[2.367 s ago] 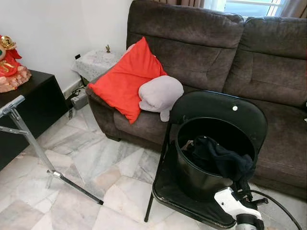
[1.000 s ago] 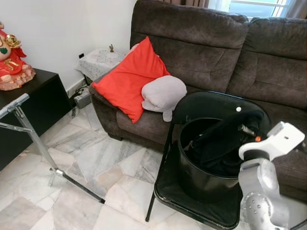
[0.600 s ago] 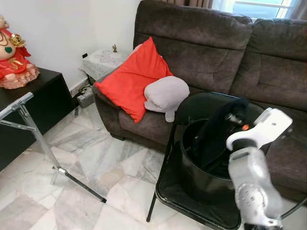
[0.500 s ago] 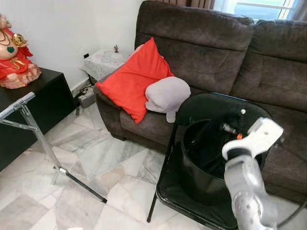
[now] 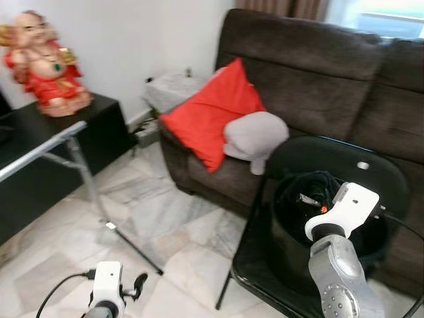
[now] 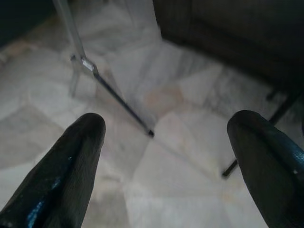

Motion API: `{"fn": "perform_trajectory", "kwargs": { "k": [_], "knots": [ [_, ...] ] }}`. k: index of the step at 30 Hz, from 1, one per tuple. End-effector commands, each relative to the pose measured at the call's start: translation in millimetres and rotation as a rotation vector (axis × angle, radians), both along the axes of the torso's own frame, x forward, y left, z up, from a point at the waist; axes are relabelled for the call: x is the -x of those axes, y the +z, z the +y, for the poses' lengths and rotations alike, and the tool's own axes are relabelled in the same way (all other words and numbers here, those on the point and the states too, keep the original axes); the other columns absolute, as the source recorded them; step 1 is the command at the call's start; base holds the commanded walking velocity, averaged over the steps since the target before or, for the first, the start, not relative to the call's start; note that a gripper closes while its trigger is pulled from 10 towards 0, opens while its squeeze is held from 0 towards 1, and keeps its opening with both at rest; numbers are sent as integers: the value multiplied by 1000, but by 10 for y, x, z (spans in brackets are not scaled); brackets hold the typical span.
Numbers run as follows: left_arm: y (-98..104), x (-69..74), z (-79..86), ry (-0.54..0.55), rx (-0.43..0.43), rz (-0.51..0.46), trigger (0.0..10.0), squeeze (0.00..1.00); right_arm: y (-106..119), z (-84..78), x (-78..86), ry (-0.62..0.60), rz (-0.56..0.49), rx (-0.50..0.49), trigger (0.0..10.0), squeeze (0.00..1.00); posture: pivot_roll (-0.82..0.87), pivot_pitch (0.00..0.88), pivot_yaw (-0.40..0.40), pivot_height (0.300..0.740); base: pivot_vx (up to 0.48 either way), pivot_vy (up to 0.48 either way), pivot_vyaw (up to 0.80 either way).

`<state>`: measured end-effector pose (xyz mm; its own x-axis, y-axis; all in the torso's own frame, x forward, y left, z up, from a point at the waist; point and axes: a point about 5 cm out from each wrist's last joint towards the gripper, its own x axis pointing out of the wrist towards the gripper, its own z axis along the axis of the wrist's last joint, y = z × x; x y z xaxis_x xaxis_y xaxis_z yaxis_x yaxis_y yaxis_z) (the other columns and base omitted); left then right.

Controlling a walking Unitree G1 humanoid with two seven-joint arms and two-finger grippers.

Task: Hang hanger

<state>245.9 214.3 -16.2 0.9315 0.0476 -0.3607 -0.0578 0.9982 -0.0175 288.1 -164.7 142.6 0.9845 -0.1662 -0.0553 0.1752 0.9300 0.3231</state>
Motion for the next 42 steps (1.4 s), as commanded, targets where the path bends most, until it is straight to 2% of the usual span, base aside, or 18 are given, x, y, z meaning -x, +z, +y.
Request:
{"fn": "perform_trajectory", "kwargs": {
  "k": [1, 13, 26, 33, 35, 36, 37, 38, 41, 42],
  "knots": [
    [45, -12, -62, -19, 0, -38, 10000, 0, 53, -5, 13, -5, -27, 3, 10000, 0, 2, 0, 59, 740, 0, 0, 800],
    [237, -71, -127, -50, -13, -121, 10000, 0, 144, 16, -47, -2, -57, -1, 10000, 0, 10, 1, 57, 740, 0, 0, 800],
    [308, -127, -238, -100, 4, -129, 10000, 0, 146, 49, -81, 15, -51, 12, 10000, 0, 13, 13, 50, 740, 0, 0, 800],
    [341, -149, -316, -186, 14, -128, 10000, 0, 143, 87, -150, 13, -20, -25, 10000, 0, 14, 24, 50, 740, 0, 0, 375],
    [370, -167, -349, -229, 12, -128, 10000, 0, 168, 131, -192, 34, -21, -41, 10000, 0, 15, 28, 50, 740, 0, 0, 0],
    [421, -197, -385, -289, 11, -135, 10000, 0, 183, 232, -241, 103, 5, -41, 10000, 0, 15, 29, 51, 740, 0, 0, 0],
    [421, -197, -385, -289, 11, -135, 10000, 0, 183, 232, -241, 103, 5, -41, 10000, 0, 15, 29, 51, 740, 0, 0, 0],
    [461, -223, -412, -333, 9, -141, 10000, 0, 178, 317, -273, 171, 34, -26, 10000, 0, 14, 30, 50, 740, 0, 0, 0],
    [507, -251, -439, -380, 7, -148, 10000, 0, 217, 418, -299, 254, 20, 5, 10000, 0, 15, 31, 50, 740, 0, 0, 0],
    [538, -278, -453, -407, 0, -151, 10000, 0, 268, 502, -329, 327, 0, 56, 10000, 0, 14, 34, 53, 740, 0, 0, 0]
  ]
}}
